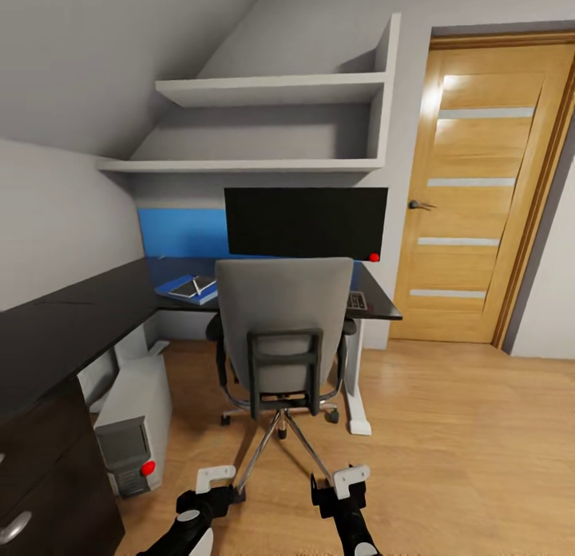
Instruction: In the bedroom, organize the workspace by keeping the computer under the desk, ensuring the monitor is on the desk, placing the keyboard on the desk next to the monitor, placing the mouse on the desk next to the keyboard, moving the folder from the swivel chair onto the desk next to the mouse, stacking the notebook on top of the folder with the pen on top of the notebook, and positioning the swivel chair next to the desk.
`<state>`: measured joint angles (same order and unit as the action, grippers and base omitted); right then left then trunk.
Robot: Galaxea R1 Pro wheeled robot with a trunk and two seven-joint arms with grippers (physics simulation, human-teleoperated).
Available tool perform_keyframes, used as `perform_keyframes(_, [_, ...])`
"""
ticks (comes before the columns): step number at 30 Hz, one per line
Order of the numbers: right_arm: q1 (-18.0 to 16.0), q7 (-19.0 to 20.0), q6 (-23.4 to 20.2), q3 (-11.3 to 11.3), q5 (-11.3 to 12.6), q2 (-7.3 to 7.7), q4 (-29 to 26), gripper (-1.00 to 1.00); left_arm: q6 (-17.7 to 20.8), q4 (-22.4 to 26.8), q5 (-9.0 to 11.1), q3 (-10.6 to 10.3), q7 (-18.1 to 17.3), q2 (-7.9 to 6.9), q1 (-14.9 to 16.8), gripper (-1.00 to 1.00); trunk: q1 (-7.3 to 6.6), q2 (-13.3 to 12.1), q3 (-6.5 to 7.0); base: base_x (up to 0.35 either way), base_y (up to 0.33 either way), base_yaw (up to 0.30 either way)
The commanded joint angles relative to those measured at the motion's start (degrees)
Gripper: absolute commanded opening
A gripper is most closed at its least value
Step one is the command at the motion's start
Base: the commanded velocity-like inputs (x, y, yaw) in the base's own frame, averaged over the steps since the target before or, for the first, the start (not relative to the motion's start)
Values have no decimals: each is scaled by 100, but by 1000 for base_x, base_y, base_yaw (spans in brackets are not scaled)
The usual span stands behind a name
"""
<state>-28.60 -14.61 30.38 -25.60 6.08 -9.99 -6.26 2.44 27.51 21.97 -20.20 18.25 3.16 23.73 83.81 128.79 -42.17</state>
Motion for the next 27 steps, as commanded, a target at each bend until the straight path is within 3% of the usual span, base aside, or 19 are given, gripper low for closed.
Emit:
perform_keyframes(1, [-5, -16, 21, -50, 60, -1, 6, 100, 26, 13, 40, -45, 57, -7, 3, 100, -26, -38, 12, -147, 0, 0])
perform_keyframes(27, [-5, -24, 139, -26, 87, 59, 2, 100, 30, 45, 48, -36, 96, -8, 2, 100, -597, -1081, 479, -12, 0, 0])
